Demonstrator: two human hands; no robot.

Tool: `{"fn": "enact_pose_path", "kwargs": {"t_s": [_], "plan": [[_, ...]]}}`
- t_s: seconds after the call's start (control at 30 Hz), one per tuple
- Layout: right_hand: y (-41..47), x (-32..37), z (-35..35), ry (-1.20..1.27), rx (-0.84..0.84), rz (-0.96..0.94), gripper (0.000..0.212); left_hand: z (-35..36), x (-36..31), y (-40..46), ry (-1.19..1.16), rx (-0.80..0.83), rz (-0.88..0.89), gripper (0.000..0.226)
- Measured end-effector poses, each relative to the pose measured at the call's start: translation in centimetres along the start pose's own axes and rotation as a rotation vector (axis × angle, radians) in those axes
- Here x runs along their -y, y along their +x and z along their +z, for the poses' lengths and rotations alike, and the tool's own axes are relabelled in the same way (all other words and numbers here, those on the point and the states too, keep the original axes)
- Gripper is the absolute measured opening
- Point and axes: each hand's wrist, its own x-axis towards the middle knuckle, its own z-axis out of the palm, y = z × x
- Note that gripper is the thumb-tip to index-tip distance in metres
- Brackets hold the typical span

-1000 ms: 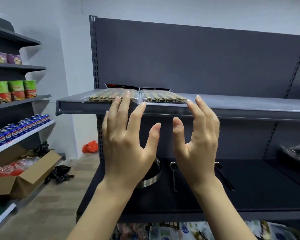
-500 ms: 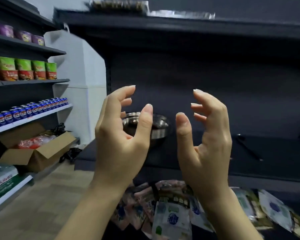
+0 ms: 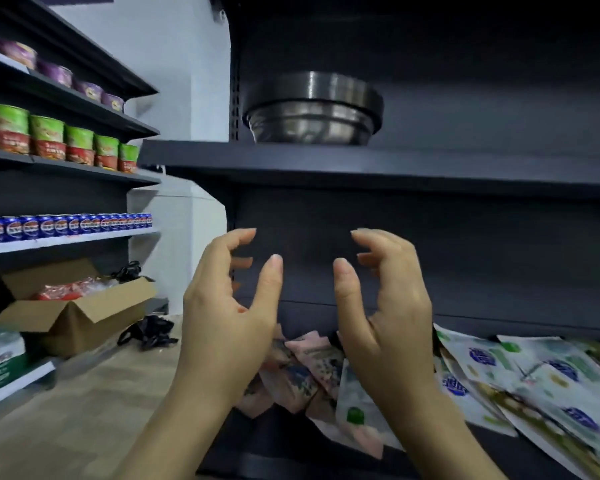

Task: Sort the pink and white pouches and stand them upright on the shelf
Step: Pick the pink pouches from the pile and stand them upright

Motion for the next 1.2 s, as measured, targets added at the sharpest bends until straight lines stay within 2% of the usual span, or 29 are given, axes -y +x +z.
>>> {"fn": "enact_pose_path", "kwargs": {"t_s": [0.17, 0.33, 0.6, 0.7, 0.83, 0.9, 0.93, 1.07, 1.2], "plan": [[-4.2, -1.9, 1.3, -0.011, 0.139, 0.060, 0.034, -0.9, 3.7, -0.9, 0.033, 0.001, -0.051, 0.021], [-3.5, -3.1, 3.9, 0.032, 0.252, 0.215, 0.038, -0.5, 6.0, 1.2, 0.018, 0.062, -0.107, 0.016], [-0.4, -8.1, 10.4, 0.120, 0.470, 0.451, 0.028, 4.1, 14.3, 6.7, 0.229, 0.265, -0.156, 0.009], [-0.6, -10.4, 12.9, 0.141, 0.526, 0.552, 0.025, 6.1, 18.5, 8.8, 0.359, 0.416, -0.196, 0.007], [-2.3, -13.3, 15.3, 0.064, 0.603, 0.683, 0.022, 8.7, 24.8, 9.6, 0.503, 0.631, -0.282, 0.028], [-3.7, -14.4, 15.8, -0.025, 0.667, 0.697, 0.010, 9.9, 27.3, 9.0, 0.587, 0.745, -0.336, 0.037], [-4.4, -14.8, 15.9, -0.093, 0.701, 0.688, 0.012, 10.5, 28.4, 8.7, 0.637, 0.796, -0.370, 0.038], [-6.7, -16.1, 16.0, -0.158, 0.663, 0.715, 0.022, 11.8, 30.6, 8.1, 0.646, 0.949, -0.547, 0.036], [-7.5, -16.5, 15.9, -0.133, 0.613, 0.730, 0.012, 11.9, 31.5, 8.2, 0.594, 0.906, -0.535, 0.043]]}}
